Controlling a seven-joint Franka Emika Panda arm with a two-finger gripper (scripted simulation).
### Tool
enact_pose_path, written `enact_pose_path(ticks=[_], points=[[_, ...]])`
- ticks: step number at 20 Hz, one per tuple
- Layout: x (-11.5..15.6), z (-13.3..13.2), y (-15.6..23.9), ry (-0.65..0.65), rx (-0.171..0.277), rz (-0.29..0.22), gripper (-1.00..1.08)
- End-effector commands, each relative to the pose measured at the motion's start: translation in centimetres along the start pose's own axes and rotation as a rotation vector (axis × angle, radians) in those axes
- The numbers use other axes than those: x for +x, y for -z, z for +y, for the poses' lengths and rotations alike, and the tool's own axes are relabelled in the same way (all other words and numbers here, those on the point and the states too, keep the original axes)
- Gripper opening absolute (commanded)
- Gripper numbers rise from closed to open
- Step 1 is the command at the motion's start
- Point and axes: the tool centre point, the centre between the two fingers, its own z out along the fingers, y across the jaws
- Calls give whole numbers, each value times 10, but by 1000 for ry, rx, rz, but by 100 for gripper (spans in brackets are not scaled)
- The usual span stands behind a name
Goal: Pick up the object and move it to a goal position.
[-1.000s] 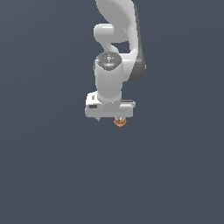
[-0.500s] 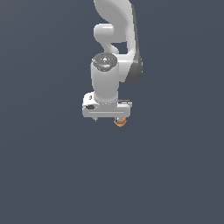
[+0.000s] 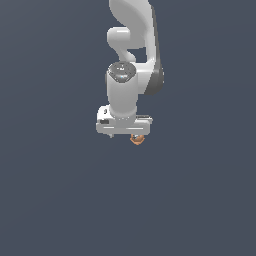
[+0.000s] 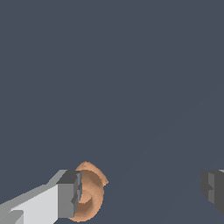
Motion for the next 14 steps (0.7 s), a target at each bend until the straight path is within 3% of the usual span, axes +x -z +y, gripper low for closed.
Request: enact_pose_path(ticks=[1,14], points=[[-3,-3,-3,-26,1,0,100],[-31,-32,-29,-272,10,1,100]])
